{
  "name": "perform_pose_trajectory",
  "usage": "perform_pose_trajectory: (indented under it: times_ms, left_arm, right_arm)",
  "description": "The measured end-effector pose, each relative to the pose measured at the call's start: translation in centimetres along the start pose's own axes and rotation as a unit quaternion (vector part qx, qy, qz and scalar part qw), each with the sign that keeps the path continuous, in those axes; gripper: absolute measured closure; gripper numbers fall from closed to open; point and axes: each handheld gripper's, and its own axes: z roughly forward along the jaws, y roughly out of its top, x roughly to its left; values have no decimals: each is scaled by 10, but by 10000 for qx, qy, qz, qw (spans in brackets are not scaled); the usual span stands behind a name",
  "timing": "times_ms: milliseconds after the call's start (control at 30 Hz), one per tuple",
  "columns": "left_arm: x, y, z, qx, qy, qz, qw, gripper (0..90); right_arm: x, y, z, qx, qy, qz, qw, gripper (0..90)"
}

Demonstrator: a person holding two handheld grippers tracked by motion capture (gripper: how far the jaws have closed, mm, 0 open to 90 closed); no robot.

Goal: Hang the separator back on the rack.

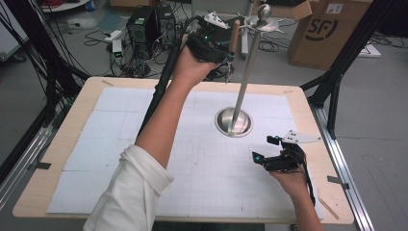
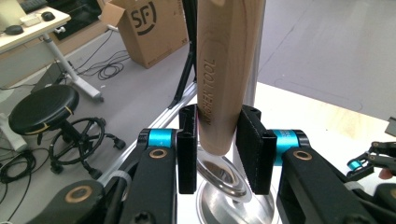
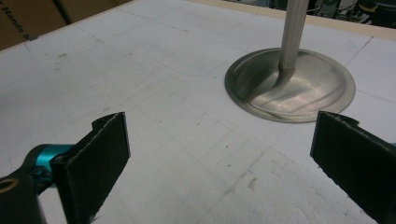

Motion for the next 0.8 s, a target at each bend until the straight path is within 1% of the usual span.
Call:
perform_pose_trajectory:
  times_ms: [67, 100, 300, 500, 533, 567, 667, 733, 800]
  left_arm:
    - [0, 0, 1, 68, 44, 25, 10000, 702]
    - [-1, 0, 1, 45, 41, -1, 10000, 701]
    - [0, 0, 1, 57, 21, 10, 10000, 701]
    - [0, -1, 0, 24, -66, -11, 10000, 696]
    - [0, -1, 0, -2, -113, -7, 9999, 693]
    - [0, -1, 0, -39, -162, -50, 9998, 690]
    - [-1, -1, -1, -39, -215, -63, 9997, 657]
    - [-1, -3, -1, 16, -259, -53, 9996, 631]
    - [-1, -6, -1, 7, -251, -77, 9997, 614]
  right_arm:
    - [0, 0, 0, 4, -5, 1, 10000, 33]
    - [0, 0, 0, 8, 1, 5, 10000, 33]
    - [0, 0, 1, 13, 1, -1, 10000, 33]
    - [0, 0, 0, 11, 2, 19, 10000, 33]
    - [0, 0, 0, 7, 8, 13, 10000, 33]
    - [-1, 0, 0, 1, 6, 10, 10000, 33]
    - [-1, 0, 0, 7, 7, 10, 10000, 33]
    - [-1, 0, -1, -28, -1, 4, 10000, 33]
    - [-1, 1, -3, -57, -7, 33, 10000, 33]
